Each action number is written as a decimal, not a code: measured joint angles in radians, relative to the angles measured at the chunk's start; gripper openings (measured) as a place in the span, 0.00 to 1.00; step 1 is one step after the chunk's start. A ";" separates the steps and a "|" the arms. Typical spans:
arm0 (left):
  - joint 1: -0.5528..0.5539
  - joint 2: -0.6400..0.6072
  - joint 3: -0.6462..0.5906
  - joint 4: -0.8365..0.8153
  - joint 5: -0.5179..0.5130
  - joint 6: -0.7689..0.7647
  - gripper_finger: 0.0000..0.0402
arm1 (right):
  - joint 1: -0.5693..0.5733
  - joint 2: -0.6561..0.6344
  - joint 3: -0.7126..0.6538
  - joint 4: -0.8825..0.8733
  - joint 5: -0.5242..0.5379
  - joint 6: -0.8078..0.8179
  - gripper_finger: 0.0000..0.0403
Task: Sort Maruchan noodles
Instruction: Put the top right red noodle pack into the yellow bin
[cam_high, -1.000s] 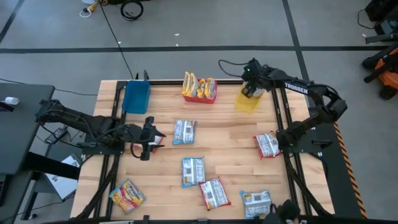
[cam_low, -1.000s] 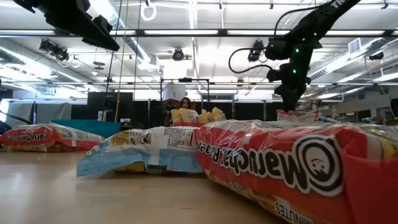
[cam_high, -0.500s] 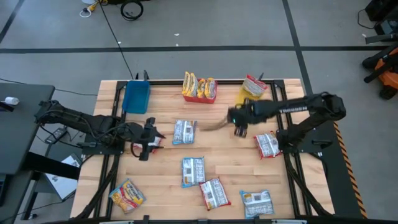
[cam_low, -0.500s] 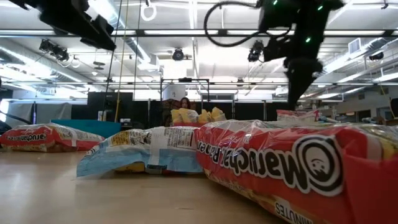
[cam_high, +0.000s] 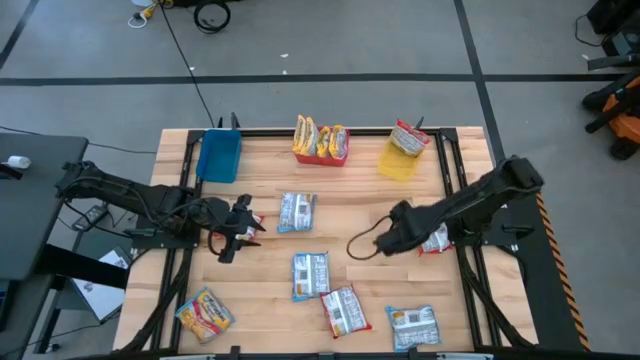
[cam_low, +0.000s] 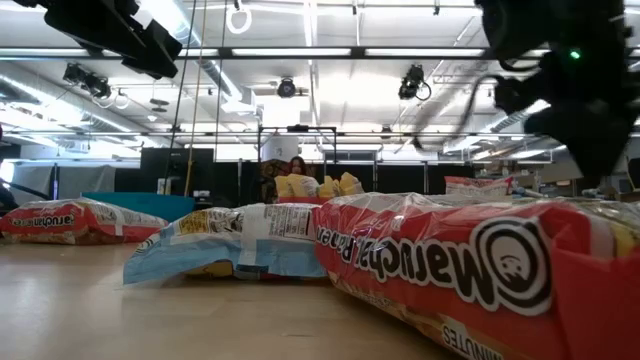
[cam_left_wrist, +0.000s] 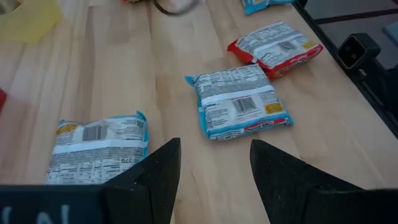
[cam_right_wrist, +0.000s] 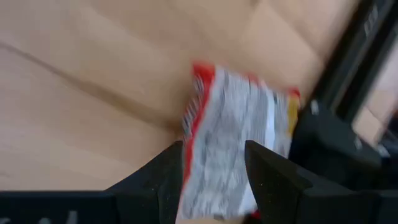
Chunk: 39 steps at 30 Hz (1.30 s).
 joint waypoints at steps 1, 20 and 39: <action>0.000 0.000 0.000 0.000 -0.003 0.004 0.49 | 0.011 0.031 0.000 -0.011 -0.022 0.021 0.43; -0.011 0.000 -0.148 0.195 -0.070 -0.060 0.49 | -0.003 0.140 -0.099 0.155 -0.127 -0.013 0.05; -0.012 0.000 -0.147 0.254 -0.069 -0.033 0.49 | -0.041 -0.473 -0.071 0.104 0.513 0.124 0.01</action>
